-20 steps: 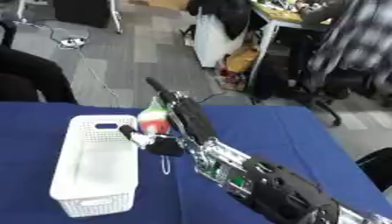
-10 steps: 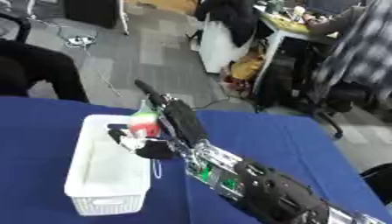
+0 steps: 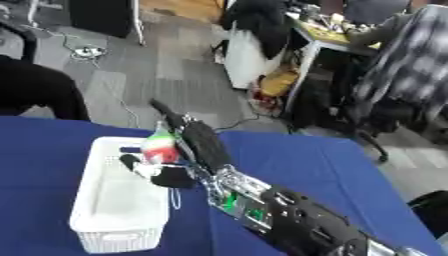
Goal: Pick up objects on the table and place them in the box.
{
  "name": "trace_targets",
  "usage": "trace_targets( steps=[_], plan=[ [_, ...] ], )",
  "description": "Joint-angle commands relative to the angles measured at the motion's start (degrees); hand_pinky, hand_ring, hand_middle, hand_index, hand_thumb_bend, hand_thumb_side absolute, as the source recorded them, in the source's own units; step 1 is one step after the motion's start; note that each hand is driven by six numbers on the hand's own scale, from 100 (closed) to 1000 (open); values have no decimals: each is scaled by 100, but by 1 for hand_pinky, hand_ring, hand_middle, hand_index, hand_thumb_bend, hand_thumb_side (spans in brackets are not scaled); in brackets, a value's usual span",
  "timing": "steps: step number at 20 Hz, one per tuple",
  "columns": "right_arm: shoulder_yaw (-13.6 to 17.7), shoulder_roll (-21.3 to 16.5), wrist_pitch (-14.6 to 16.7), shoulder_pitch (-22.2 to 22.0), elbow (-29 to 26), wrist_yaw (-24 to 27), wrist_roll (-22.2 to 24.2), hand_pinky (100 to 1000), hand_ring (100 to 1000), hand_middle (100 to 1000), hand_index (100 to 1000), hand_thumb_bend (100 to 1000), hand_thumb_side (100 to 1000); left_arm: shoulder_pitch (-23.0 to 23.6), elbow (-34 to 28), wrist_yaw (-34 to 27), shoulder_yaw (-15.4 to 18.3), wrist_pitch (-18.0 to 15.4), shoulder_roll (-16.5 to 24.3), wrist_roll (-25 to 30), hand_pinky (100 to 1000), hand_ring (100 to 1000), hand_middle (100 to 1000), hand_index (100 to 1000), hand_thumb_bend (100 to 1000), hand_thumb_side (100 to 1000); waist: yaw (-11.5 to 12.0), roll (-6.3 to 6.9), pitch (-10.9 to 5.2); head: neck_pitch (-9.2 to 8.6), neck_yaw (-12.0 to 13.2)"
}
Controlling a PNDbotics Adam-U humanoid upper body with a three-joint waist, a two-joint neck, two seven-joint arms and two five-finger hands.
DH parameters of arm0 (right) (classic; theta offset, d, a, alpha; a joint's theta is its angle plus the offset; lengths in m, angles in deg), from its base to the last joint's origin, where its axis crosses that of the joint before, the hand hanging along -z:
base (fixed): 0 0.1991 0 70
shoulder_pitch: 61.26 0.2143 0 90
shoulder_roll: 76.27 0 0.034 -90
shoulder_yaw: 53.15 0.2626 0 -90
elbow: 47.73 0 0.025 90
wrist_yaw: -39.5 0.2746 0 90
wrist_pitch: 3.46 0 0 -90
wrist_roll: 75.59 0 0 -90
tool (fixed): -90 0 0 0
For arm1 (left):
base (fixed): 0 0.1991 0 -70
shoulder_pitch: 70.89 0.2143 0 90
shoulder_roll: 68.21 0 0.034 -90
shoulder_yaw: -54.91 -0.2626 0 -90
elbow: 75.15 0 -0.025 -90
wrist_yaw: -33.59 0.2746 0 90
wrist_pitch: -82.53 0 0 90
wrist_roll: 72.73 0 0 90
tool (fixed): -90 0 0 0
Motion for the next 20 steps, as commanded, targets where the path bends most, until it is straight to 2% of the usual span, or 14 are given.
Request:
trace_targets(
  steps=[1, 5, 10, 11, 12, 13, 14, 15, 16, 17, 18, 19, 20],
  plan=[
    [116, -122, 30, 67, 13, 51, -105, 100, 100, 100, 1000, 549, 745, -151, -134, -3, -6, 82, -52, -19, 662, 785, 884, 799, 160, 934, 49, 3, -56, -152, -197],
    [131, -105, 61, 94, 42, 74, -175, 100, 100, 100, 1000, 545, 742, -212, -180, -8, -28, 169, -115, -26, 662, 785, 885, 798, 161, 935, 168, -87, -15, -218, -285],
    [159, -148, 88, 86, 97, 71, -269, 100, 100, 100, 1000, 550, 754, -253, -217, 2, -1, 282, -242, -57, 661, 785, 884, 797, 163, 937, 281, -111, 52, -269, -477],
    [172, -163, 54, 72, 142, 26, -277, 100, 100, 100, 1000, 569, 865, -254, -223, 6, 5, 305, -264, -65, 661, 785, 883, 795, 163, 938, 291, -111, 64, -282, -499],
    [183, -170, -1, 60, 195, -81, -273, 100, 100, 100, 1000, 633, 962, -252, -230, 11, 11, 327, -278, -70, 661, 784, 883, 795, 163, 938, 292, -112, 73, -290, -510],
    [182, -170, -59, 42, 257, -224, -238, 100, 141, 190, 1000, 705, 1000, -246, -233, 17, 17, 344, -282, -73, 660, 782, 882, 794, 163, 938, 286, -112, 83, -293, -514],
    [179, -157, -101, 40, 296, -352, -193, 100, 314, 369, 1000, 721, 1000, -244, -237, 21, 22, 356, -284, -74, 660, 782, 882, 794, 163, 938, 284, -112, 88, -294, -516],
    [157, -149, -151, 18, 388, -494, -62, 282, 575, 630, 1000, 732, 1000, -241, -238, 27, 26, 364, -278, -71, 660, 782, 883, 793, 163, 938, 278, -112, 103, -290, -516],
    [150, -133, -200, 18, 482, -632, 105, 572, 727, 773, 1000, 744, 1000, -240, -239, 30, 30, 365, -267, -63, 660, 782, 883, 794, 162, 937, 273, -112, 116, -287, -512],
    [151, -120, -233, 28, 550, -752, 265, 720, 792, 830, 1000, 757, 1000, -239, -239, 30, 32, 360, -250, -52, 660, 782, 883, 794, 162, 937, 266, -112, 127, -284, -504],
    [160, -107, -251, 42, 584, -849, 396, 652, 764, 806, 1000, 752, 1000, -238, -236, 29, 35, 352, -238, -42, 660, 782, 883, 794, 162, 937, 260, -112, 134, -283, -498],
    [167, -102, -260, 48, 608, -912, 519, 904, 879, 896, 1000, 813, 1000, -238, -232, 30, 37, 343, -218, -28, 660, 782, 883, 793, 161, 937, 252, -112, 147, -279, -493],
    [181, -98, -261, 59, 616, -952, 617, 929, 894, 903, 1000, 721, 1000, -238, -225, 30, 40, 332, -203, -14, 660, 782, 883, 793, 130, 912, 246, -112, 154, -276, -489]
  ],
)
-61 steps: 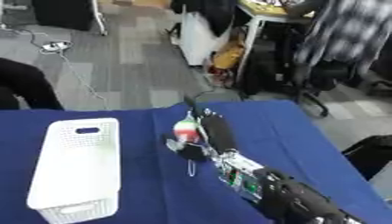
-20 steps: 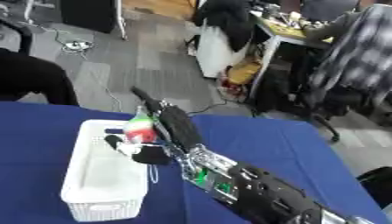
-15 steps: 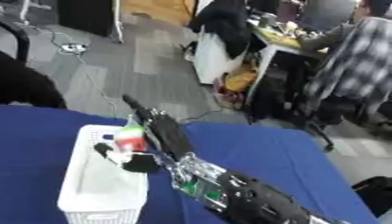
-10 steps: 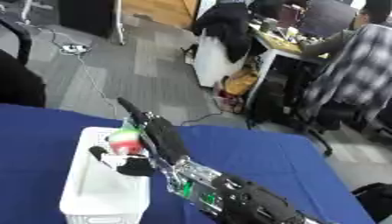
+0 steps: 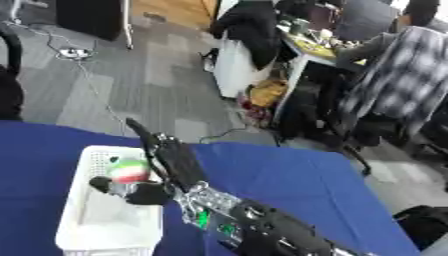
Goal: Pick up objects on the table and place them in the box.
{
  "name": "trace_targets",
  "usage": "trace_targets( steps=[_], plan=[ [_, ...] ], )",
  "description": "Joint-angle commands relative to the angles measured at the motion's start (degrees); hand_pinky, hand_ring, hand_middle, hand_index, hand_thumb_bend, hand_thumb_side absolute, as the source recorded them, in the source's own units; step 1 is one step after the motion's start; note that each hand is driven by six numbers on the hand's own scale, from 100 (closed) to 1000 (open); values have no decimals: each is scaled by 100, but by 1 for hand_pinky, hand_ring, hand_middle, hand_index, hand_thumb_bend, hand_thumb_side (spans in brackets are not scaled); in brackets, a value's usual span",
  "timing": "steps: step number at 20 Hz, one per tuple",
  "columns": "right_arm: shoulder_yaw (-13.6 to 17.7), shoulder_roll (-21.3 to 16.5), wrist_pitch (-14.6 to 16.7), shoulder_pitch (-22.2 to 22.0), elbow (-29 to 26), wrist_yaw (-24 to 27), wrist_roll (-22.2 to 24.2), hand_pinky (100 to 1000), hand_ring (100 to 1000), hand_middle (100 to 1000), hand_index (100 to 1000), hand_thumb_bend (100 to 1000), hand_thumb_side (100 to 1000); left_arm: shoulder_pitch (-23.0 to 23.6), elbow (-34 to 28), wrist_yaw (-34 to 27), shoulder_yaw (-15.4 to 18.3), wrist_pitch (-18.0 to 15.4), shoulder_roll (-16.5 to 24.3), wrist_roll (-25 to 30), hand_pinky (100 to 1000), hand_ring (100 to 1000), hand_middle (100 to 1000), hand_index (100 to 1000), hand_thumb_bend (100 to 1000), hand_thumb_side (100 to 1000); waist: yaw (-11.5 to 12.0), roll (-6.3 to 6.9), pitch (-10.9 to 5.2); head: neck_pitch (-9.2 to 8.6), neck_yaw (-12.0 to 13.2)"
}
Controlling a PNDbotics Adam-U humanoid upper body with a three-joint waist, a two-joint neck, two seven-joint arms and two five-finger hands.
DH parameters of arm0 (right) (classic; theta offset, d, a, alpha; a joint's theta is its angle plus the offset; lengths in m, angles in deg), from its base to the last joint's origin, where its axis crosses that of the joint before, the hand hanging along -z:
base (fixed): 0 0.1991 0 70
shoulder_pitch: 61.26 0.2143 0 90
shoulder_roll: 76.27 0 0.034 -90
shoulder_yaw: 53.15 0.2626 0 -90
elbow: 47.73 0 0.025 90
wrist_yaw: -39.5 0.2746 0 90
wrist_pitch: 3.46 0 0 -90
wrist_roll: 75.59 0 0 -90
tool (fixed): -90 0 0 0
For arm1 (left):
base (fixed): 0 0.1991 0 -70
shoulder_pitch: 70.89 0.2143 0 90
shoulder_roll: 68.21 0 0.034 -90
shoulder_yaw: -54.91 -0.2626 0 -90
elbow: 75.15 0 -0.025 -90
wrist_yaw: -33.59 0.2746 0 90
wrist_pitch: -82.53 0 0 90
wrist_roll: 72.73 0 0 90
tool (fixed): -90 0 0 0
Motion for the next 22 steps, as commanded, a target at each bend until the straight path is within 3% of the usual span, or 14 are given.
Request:
trace_targets(
  steps=[1, 2, 6, 14, 15, 16, 17, 18, 19, 22],
  plan=[
    [120, -98, -28, 71, 1, -171, 295, 949, 903, 897, 1000, 834, 1000, -92, -75, 21, 42, -29, 97, 46, 660, 782, 883, 794, 160, 937, -24, 58, -64, -70, -42],
    [145, -95, -39, 75, -16, -110, 325, 998, 903, 895, 1000, 845, 1000, -93, -70, 22, 55, -43, 113, 49, 660, 782, 883, 793, 161, 937, -30, 58, -57, -68, -37],
    [173, -117, -78, 73, -86, 80, 365, 1000, 875, 882, 1000, 847, 1000, -100, -66, 21, 98, -61, 146, 4, 660, 782, 883, 793, 162, 937, -45, 58, -49, -78, -21],
    [207, -97, -49, 32, -237, 167, 129, 900, 850, 857, 1000, 842, 1000, -113, -59, 14, 85, -123, 255, 44, 660, 782, 883, 794, 159, 935, -144, 58, -21, -127, 28],
    [232, -116, -42, 3, -325, 242, 87, 833, 812, 848, 1000, 848, 1000, -108, -52, 18, 91, -148, 296, 52, 660, 782, 882, 794, 157, 934, -187, 67, -15, -164, 8],
    [262, -138, -23, -49, -465, 331, 33, 833, 812, 848, 1000, 848, 1000, -88, -43, 22, 103, -181, 346, 58, 660, 782, 882, 794, 157, 934, -251, 89, -15, -219, -32],
    [289, -176, 24, -141, -683, 419, -27, 717, 739, 827, 1000, 835, 1000, -49, -28, 30, 123, -221, 414, 62, 660, 782, 882, 794, 155, 933, -356, 132, -25, -316, -97],
    [325, -211, 79, -290, -983, 518, -103, 762, 757, 833, 1000, 842, 1000, 10, -5, 41, 149, -271, 500, 65, 660, 782, 882, 794, 156, 933, -484, 178, -51, -392, -131],
    [359, -236, 113, -429, -1242, 600, -163, 553, 673, 796, 1000, 812, 1000, 57, 19, 50, 169, -316, 566, 67, 661, 782, 882, 794, 153, 931, -586, 220, -79, -466, -157],
    [433, -184, 872, -1171, -1637, 853, -747, 360, 610, 756, 1000, 739, 1000, 362, 137, 86, 271, -548, 939, 48, 661, 782, 880, 796, 148, 928, -1137, 434, -295, -779, -60]
  ],
)
